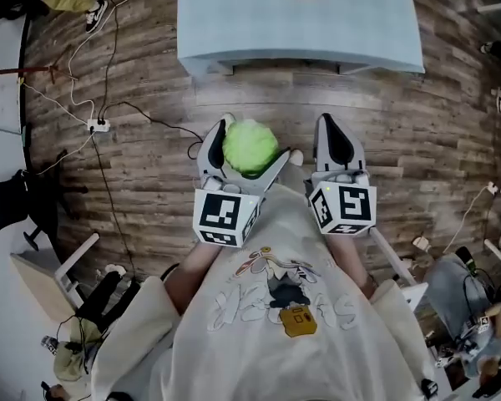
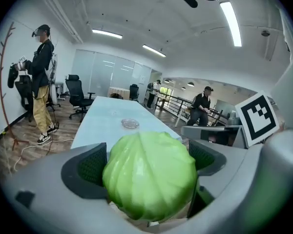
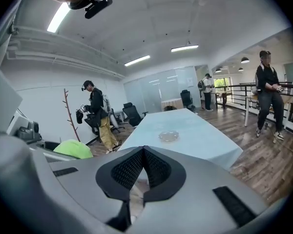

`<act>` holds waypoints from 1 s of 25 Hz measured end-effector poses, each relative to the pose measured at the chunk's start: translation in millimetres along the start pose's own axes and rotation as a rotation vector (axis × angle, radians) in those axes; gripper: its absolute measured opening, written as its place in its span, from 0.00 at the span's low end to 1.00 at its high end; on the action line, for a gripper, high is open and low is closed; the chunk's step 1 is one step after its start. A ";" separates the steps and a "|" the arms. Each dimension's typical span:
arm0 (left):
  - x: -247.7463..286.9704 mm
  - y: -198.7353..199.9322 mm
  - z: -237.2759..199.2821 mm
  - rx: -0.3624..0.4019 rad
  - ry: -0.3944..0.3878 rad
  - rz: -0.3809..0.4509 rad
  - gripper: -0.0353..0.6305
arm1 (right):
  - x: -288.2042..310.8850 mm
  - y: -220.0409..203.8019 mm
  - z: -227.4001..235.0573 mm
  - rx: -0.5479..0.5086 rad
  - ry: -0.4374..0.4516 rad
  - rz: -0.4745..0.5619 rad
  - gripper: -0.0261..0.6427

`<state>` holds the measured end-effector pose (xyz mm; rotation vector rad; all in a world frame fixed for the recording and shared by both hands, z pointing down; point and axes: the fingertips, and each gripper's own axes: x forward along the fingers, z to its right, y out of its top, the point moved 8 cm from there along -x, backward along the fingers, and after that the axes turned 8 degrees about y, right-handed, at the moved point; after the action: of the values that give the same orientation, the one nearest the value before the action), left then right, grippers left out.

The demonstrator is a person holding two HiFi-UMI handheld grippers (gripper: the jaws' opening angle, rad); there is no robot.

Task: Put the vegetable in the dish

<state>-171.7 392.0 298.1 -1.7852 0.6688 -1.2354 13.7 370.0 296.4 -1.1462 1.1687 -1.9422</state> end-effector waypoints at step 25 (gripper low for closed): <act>-10.3 -10.8 133.4 0.027 0.020 0.007 0.85 | -108.8 -25.8 83.7 0.088 0.060 0.062 0.07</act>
<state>-52.1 450.6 281.3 -1.7494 0.6656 -1.2533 136.1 437.2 299.7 -1.0011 1.1248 -1.9729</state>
